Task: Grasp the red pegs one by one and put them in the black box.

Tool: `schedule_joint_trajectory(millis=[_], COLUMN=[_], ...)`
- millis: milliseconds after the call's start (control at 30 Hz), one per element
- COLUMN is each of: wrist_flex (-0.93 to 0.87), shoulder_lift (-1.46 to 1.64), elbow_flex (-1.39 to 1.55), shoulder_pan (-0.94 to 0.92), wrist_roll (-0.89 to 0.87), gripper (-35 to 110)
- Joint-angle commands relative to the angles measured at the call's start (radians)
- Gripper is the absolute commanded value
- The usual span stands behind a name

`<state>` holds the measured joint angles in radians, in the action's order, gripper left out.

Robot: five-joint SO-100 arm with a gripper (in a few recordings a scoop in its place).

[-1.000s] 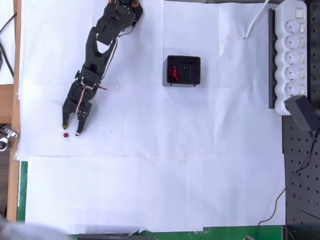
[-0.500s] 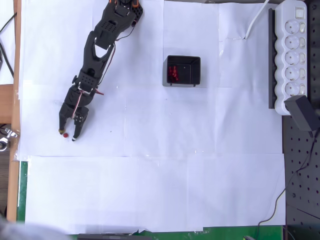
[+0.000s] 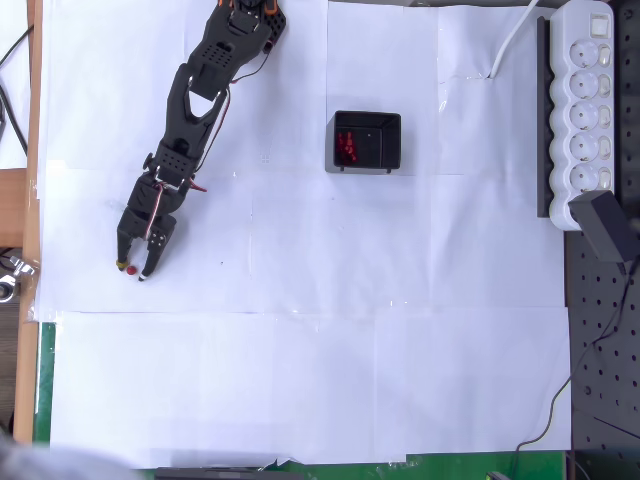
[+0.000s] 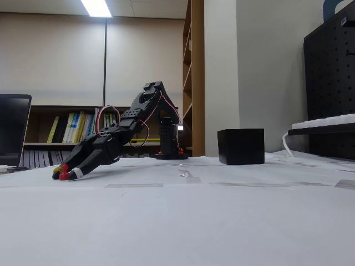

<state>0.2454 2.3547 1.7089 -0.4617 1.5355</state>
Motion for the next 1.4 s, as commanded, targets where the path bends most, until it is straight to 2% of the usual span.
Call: schedule_joint_trajectory(millis=[0,400,533,600,767,867,1067,1233,1367], wrist_flex=[-0.017,-0.031,-0.144,-0.316,-0.876,-1.190,-1.701,-1.988,-1.991], shoulder_lift=[0.018,0.005,-0.063,-0.138,-0.482,-0.678,-0.959,-1.126,-1.192], elbow_flex=[0.025,0.025,0.023,0.018,0.009,0.046,0.207,0.210,0.063], shoulder_pan=[-0.026,-0.031,-0.025,-0.012,0.064,0.144,0.357,0.649,0.911], wrist_roll=[-0.003,-0.002,0.034,0.061,0.196,0.256,0.324,0.385,0.534], gripper=[11,0,0,0,0,0,0,0,0])
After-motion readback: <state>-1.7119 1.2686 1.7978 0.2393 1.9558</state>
